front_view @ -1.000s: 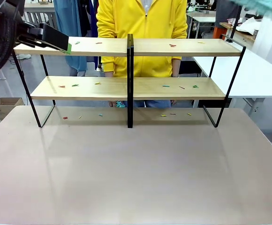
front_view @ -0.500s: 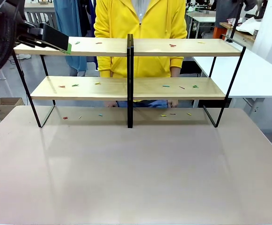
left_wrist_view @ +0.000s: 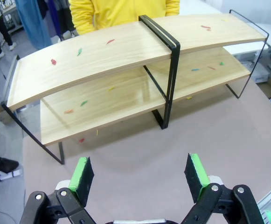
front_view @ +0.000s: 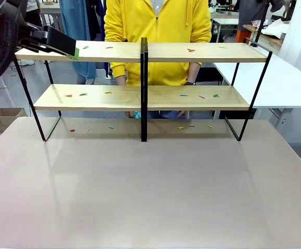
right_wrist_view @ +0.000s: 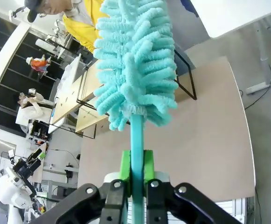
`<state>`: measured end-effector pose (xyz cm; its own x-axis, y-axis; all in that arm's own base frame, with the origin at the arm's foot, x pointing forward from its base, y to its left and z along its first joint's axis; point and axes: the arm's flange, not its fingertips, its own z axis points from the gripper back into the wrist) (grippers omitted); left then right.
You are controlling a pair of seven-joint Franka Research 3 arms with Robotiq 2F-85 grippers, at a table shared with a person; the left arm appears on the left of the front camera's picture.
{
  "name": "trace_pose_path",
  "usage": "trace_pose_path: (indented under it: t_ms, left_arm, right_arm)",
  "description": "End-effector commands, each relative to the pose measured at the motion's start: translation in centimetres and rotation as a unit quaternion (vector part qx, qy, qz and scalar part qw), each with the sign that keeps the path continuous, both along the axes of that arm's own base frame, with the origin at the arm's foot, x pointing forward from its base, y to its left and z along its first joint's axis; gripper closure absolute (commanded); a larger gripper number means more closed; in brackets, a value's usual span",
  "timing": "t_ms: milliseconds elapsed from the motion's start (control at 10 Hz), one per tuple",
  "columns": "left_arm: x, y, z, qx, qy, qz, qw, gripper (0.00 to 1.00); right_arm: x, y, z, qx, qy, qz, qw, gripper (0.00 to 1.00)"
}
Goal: Clean the shelves.
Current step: Pick up the Duster when the human hands it over, then clean a randomly selected level of the Shelf with the Duster.
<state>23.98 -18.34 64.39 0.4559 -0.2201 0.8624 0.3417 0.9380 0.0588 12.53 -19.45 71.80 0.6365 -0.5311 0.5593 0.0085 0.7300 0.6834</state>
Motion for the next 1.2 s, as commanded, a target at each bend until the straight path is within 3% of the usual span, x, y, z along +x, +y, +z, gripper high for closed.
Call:
trace_pose_path:
  t_ms: [0, 800, 900, 1100]
  left_arm:
    - [0.0, 0.2, -0.2, 0.000, 0.000, 0.002, 1.000, 0.00]
    - [0.0, 0.2, -0.2, 0.000, 0.000, 0.002, 1.000, 0.00]
    - [0.0, 0.2, -0.2, 0.000, 0.000, 0.002, 1.000, 0.00]
    - [0.0, 0.2, -0.2, 0.000, 0.000, 0.002, 1.000, 0.00]
  right_arm:
    - [-0.5, -0.1, 0.7, 0.008, -0.011, 0.003, 1.000, 1.00]
    - [-0.5, -0.1, 0.7, 0.008, -0.011, 0.003, 1.000, 1.00]
    - [0.0, 0.0, 0.0, 0.001, 0.000, 0.001, 1.000, 0.88]
    - [1.9, 4.2, -0.7, -0.056, 0.024, 0.148, 0.987, 0.88]
